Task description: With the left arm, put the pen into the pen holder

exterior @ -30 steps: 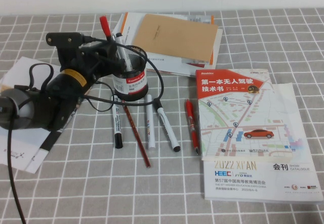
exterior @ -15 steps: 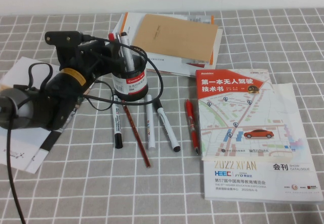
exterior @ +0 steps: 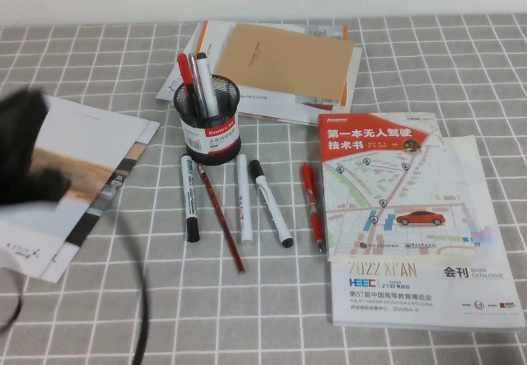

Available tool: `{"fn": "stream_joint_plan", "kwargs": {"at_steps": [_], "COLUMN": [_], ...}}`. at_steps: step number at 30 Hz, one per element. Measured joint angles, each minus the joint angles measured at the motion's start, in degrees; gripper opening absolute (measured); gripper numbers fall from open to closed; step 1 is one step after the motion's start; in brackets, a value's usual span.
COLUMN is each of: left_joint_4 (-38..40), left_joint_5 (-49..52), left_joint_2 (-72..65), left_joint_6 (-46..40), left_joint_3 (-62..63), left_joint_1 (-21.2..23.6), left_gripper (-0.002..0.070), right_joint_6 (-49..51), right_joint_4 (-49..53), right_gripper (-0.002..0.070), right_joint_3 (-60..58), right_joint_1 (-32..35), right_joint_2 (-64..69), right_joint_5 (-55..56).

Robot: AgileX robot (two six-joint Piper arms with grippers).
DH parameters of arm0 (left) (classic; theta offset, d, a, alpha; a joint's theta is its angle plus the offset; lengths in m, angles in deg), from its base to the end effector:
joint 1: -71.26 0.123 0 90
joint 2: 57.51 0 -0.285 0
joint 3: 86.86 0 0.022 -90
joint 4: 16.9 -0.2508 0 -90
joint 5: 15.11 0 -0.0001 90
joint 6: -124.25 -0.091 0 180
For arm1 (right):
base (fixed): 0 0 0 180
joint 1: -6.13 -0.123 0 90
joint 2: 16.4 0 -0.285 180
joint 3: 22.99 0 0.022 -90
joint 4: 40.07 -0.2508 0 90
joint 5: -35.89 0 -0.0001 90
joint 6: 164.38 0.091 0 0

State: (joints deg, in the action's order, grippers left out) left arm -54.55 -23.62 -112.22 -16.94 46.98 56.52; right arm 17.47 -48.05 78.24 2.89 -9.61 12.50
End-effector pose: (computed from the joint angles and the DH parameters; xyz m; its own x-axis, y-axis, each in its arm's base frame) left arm 0.1683 -0.0527 0.3234 -0.0781 -0.0058 -0.9969 0.3387 0.9404 -0.0320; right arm 0.0510 0.0079 0.1687 -0.3341 0.1407 -0.9320 -0.0559 0.9841 0.1686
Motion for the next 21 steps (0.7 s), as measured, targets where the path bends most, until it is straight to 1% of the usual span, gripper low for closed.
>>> {"fn": "stream_joint_plan", "kwargs": {"at_steps": [4,7,11,17,19,21], "left_joint_4": [0.0,0.0,0.0,0.46,2.81,7.6], "left_joint_5": [1.96,3.16,4.04,6.18,7.75,10.09], "left_joint_2": [8.92,12.21,13.68,14.17,15.37,17.88], "left_joint_6": [1.38,1.69,2.64,2.66,0.45,-5.24], "left_joint_3": [-6.8,-10.22,-12.34,-12.35,-12.35,-12.35], "left_joint_1": [0.0,0.0,0.0,0.0,0.0,0.0], "left_gripper": [0.0,0.0,0.0,0.0,0.0,0.0], "right_joint_6": [0.0,0.0,0.0,0.0,0.0,0.0], "right_joint_4": [0.0,0.0,0.0,0.0,0.0,0.0], "right_gripper": [-0.0013,-0.0013,-0.0013,-0.0013,-0.0013,-0.0013], "right_joint_3": [0.0,0.0,0.0,0.0,0.0,0.0], "right_joint_1": [0.0,0.0,0.0,0.0,0.0,0.0], "right_joint_2": [0.0,0.0,0.0,0.0,0.0,0.0], "right_joint_5": [0.0,0.0,0.0,0.0,0.0,0.0]}}
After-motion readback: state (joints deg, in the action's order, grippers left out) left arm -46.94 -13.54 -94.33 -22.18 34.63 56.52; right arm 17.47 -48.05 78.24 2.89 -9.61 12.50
